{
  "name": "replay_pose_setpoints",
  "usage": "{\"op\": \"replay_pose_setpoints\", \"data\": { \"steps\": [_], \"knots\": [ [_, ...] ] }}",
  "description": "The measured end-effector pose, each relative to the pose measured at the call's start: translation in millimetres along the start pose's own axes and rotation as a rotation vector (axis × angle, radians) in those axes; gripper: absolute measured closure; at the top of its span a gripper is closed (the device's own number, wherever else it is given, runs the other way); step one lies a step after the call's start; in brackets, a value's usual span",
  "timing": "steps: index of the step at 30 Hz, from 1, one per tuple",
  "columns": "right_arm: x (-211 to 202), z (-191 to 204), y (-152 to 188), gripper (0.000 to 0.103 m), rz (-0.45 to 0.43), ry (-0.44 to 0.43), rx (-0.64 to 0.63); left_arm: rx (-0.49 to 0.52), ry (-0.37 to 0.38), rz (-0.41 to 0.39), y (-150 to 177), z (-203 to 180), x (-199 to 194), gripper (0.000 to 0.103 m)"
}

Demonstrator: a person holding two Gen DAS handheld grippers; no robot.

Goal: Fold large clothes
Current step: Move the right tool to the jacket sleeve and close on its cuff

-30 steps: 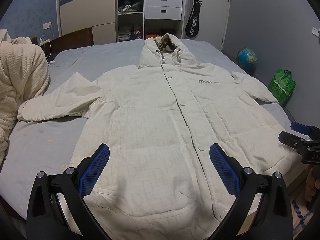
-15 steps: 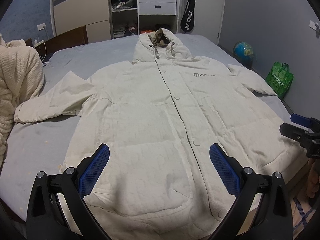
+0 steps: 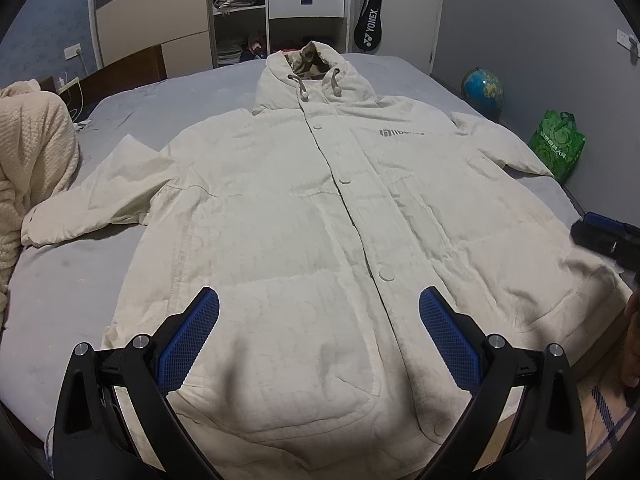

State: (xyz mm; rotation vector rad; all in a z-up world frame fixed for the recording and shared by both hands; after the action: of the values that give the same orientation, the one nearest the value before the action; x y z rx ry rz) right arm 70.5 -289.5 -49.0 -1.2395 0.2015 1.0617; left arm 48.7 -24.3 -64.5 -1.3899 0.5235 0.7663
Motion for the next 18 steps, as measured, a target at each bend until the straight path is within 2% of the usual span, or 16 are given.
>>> {"op": "replay_pose_setpoints", "data": {
  "steps": [3,9,18],
  "knots": [
    [-5.2,-19.7,-6.6,0.006,0.001,-0.031,0.082,-0.001,0.001,0.008,0.2,-0.2,2.1,0.007],
    [-31.6,-91.6,-28.7,0.006,-0.058,0.033,0.187,0.005,-0.007,0.045,2.5,-3.1,13.7,0.006],
    [-54.4,-248.1,-56.7,0.006,-0.133,0.119,0.429,0.035,-0.01,0.097,8.8,-11.7,28.4,0.006]
  ]
}}
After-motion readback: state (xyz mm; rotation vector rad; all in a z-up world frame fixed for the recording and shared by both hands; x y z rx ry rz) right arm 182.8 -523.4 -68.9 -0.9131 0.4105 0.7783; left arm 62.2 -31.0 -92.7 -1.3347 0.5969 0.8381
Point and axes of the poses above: each gripper's, at about its wrist camera, not at the fingertips, and x roughly the way its jaws point, z to its left, y to its underside, the point moved 5 cm from there along x, roughly the way its jaws point, and after that the axes turned 11 degrees about -y, right-handed, at the moved point
